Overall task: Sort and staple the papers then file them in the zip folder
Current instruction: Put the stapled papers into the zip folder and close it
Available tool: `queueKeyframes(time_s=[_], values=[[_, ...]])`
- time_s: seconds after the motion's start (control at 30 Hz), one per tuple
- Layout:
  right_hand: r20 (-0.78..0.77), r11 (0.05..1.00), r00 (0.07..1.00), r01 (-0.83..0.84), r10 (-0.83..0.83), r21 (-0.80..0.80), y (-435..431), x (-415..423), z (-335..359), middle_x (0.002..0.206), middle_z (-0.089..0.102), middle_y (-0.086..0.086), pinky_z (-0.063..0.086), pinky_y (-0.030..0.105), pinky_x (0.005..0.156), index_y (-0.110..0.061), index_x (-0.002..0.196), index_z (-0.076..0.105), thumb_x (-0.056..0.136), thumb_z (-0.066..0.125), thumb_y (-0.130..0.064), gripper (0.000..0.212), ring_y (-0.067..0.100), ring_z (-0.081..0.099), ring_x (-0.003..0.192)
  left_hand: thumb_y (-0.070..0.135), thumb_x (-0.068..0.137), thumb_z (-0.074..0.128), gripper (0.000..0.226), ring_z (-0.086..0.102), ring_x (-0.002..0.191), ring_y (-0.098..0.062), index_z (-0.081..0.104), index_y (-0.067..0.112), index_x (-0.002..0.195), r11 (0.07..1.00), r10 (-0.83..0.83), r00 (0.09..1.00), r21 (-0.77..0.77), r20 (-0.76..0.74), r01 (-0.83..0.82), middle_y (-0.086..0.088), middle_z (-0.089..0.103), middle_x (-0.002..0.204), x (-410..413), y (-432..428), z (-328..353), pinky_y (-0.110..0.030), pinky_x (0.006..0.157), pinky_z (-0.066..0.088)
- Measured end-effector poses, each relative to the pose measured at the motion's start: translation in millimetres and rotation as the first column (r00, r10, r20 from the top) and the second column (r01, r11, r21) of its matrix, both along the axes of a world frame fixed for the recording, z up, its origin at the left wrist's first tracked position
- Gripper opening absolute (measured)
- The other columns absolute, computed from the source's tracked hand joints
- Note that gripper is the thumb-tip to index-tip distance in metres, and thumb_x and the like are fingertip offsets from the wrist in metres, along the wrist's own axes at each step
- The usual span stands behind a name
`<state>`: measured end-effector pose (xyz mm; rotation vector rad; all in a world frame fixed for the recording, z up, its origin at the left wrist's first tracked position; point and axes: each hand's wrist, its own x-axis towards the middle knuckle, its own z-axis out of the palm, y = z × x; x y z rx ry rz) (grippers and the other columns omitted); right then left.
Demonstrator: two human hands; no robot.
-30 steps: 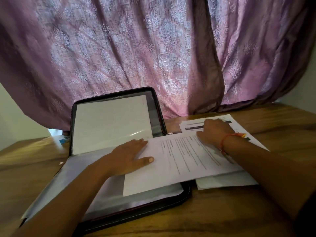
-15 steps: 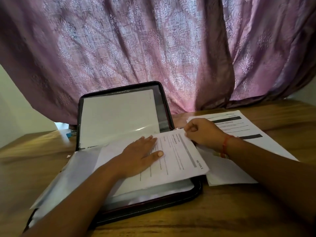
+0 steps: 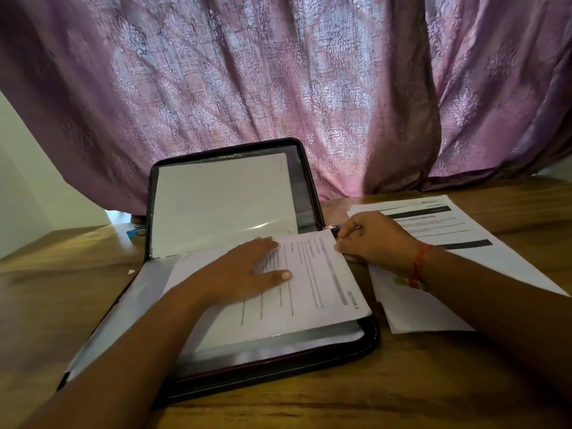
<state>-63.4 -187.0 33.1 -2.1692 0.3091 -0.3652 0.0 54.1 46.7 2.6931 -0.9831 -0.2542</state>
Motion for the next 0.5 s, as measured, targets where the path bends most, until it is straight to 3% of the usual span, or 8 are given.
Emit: queueKeyframes(time_s=[0.07,0.13,0.27,0.37,0.5], values=[[0.002,0.993,0.996,-0.083,0.084,0.087,2.6,-0.9,1.0,0.083,0.074,0.009,0.061,0.035,0.078,-0.014,0.090,0.070,0.083,0.076,-0.012,0.009,0.020,0.071,0.079,0.060,0.096,0.047,0.073,0.029,0.149,-0.017,0.021,0.031,0.158,1.000,-0.003,1.000,-0.015,-0.021,0.002,0.011,0.023,0.166,-1.0,-1.5,-0.8,-0.037,0.118,0.029],[-0.010,0.968,0.989,-0.141,0.146,0.207,5.0,-1.9,2.4,0.083,0.073,0.013,0.061,0.032,0.070,-0.010,0.093,0.068,0.088,0.071,-0.011,0.007,0.019,0.069,0.070,0.059,0.098,0.043,0.072,0.028,0.150,-0.016,0.020,0.029,0.159,1.000,-0.021,0.999,-0.005,-0.039,0.021,0.010,0.022,0.166,-2.0,-3.7,-2.5,-0.036,0.118,0.027],[-0.088,0.880,0.978,-0.127,0.187,0.458,8.6,-2.6,4.9,0.099,0.070,0.024,0.043,0.020,0.047,-0.009,0.097,0.071,0.091,0.066,-0.017,0.011,0.010,0.050,0.055,0.064,0.096,0.036,0.075,0.027,0.150,-0.017,0.019,0.028,0.159,0.999,-0.046,0.998,0.008,-0.039,0.046,0.007,0.023,0.166,-1.8,-5.5,-5.5,-0.032,0.115,0.026],[-0.111,0.694,0.961,-0.101,0.254,0.713,12.5,-4.9,9.2,0.105,0.073,0.017,0.040,0.011,0.041,-0.009,0.103,0.065,0.096,0.060,-0.019,0.013,0.005,0.045,0.050,0.073,0.084,0.030,0.089,0.017,0.154,-0.017,0.012,0.030,0.160,0.999,-0.035,0.997,0.002,-0.074,0.035,0.011,0.012,0.168,-1.9,-4.0,-4.3,-0.041,0.122,0.020],[-0.028,0.406,0.907,-0.161,0.420,0.899,20.7,-11.1,14.0,0.110,0.072,0.017,0.040,0.009,0.037,-0.008,0.102,0.058,0.098,0.055,-0.020,0.013,0.005,0.052,0.042,0.071,0.086,0.032,0.085,0.028,0.150,-0.019,0.016,0.031,0.159,0.999,-0.021,0.996,-0.034,-0.087,0.018,0.011,0.020,0.166,-1.0,-4.3,-4.6,-0.040,0.117,0.029]])
